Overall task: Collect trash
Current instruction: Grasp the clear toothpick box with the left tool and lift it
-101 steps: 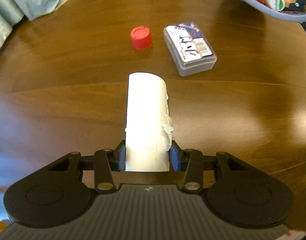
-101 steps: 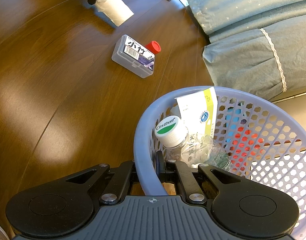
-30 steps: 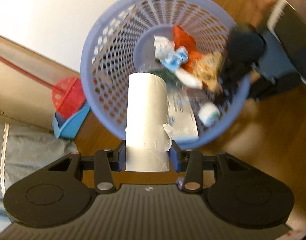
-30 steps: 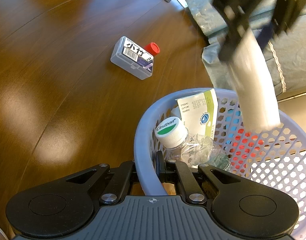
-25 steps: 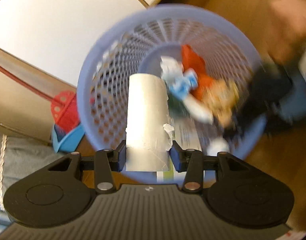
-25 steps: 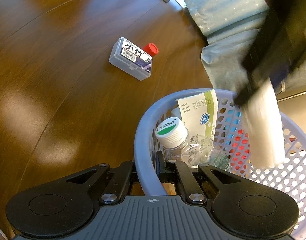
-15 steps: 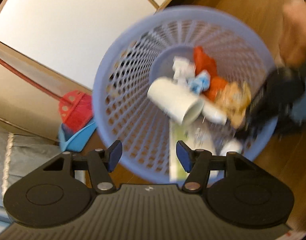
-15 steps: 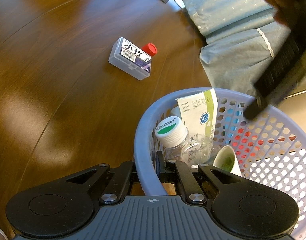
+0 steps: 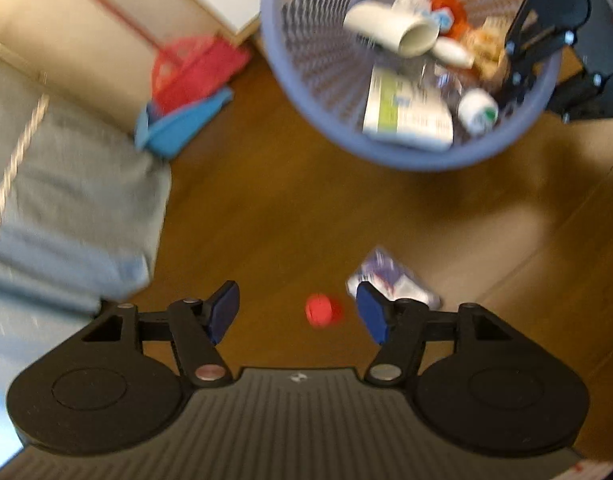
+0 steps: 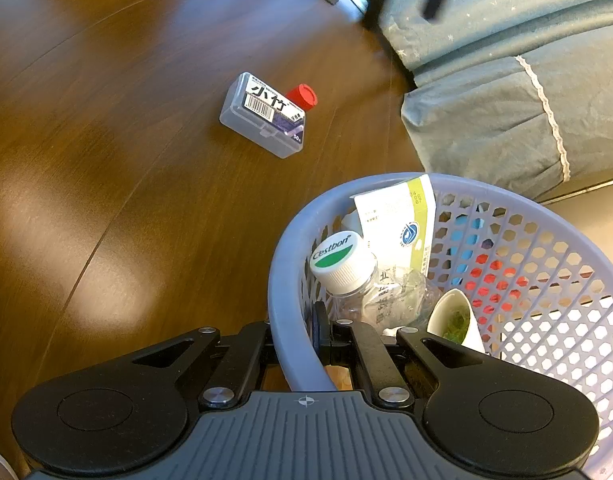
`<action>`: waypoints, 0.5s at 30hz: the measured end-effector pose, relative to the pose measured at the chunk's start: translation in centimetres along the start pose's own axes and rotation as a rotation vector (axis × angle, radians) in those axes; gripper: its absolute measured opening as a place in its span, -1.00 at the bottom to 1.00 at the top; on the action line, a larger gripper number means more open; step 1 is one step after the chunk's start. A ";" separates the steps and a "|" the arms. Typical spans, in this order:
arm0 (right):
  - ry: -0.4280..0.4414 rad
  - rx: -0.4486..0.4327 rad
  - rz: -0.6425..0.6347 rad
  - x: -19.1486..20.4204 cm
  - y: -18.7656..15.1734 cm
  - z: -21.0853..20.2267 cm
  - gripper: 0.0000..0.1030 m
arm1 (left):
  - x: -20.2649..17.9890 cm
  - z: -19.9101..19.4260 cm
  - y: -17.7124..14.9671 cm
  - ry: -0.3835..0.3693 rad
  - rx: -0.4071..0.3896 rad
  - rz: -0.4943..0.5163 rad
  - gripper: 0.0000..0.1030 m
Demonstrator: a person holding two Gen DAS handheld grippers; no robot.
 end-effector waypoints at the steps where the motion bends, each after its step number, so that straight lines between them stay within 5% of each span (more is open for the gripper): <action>1: 0.000 0.001 0.001 0.0 -0.1 -0.1 -0.99 | 0.1 0.1 -0.7 -0.014 0.015 -0.031 0.21; 7: 0.000 0.005 0.002 0.0 -0.1 -0.2 -0.99 | 1.3 1.6 -3.6 -0.106 0.098 -0.312 0.29; 15: 0.001 0.005 -0.003 0.1 -0.2 -0.4 -0.99 | 0.9 2.5 -6.0 -0.121 0.180 -0.370 0.35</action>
Point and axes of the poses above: each gripper's, at about its wrist camera, not at the fingertips, and z roughly the way its jaws point, x to its left, y to its top, the point moved 4 cm from there along z, roughly the way its jaws point, and after that the axes turned 6 degrees about -z, right-handed, at the moved point
